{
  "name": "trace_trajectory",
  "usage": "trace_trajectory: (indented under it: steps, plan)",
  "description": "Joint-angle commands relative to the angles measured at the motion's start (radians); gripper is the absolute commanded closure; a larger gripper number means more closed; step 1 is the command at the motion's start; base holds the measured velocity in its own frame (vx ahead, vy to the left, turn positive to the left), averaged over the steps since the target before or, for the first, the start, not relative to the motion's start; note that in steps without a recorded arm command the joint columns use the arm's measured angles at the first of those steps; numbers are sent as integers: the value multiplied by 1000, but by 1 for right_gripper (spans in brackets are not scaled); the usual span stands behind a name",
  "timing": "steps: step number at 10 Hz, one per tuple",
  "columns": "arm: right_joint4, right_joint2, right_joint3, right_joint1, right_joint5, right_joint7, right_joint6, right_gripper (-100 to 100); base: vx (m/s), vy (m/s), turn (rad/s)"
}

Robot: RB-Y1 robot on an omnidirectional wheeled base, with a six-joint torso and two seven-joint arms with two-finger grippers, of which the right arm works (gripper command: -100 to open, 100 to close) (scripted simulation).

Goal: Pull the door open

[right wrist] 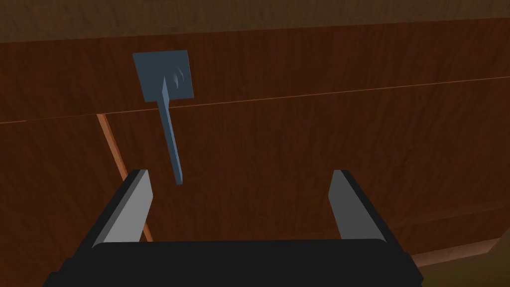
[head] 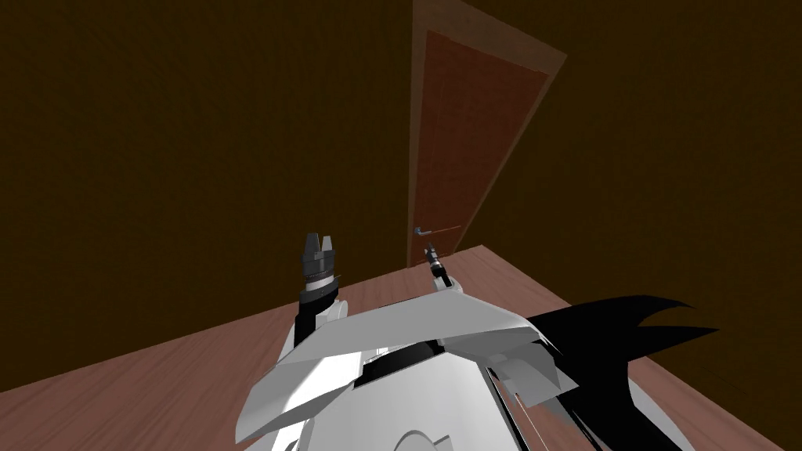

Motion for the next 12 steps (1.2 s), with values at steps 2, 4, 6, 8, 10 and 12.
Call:
trace_trajectory:
  steps: [2, 4, 6, 8, 10, 12]
  plan:
    - [79, -8, -2, -29, 2, 0, -15, -100, 47, -108, 113]
    - [115, -12, -3, -41, 3, -1, -21, -100, 44, -82, 75]
    - [146, -15, -4, -53, 3, -2, -27, -100, 23, -56, 51]
    - [200, -21, -5, -74, 4, -3, -38, -100, 31, -59, 74]
    - [249, -26, -6, -92, 5, -4, -47, -100, 35, -85, 94]
    - [303, -32, -8, -113, 6, -5, -58, -100, 31, -87, 78]
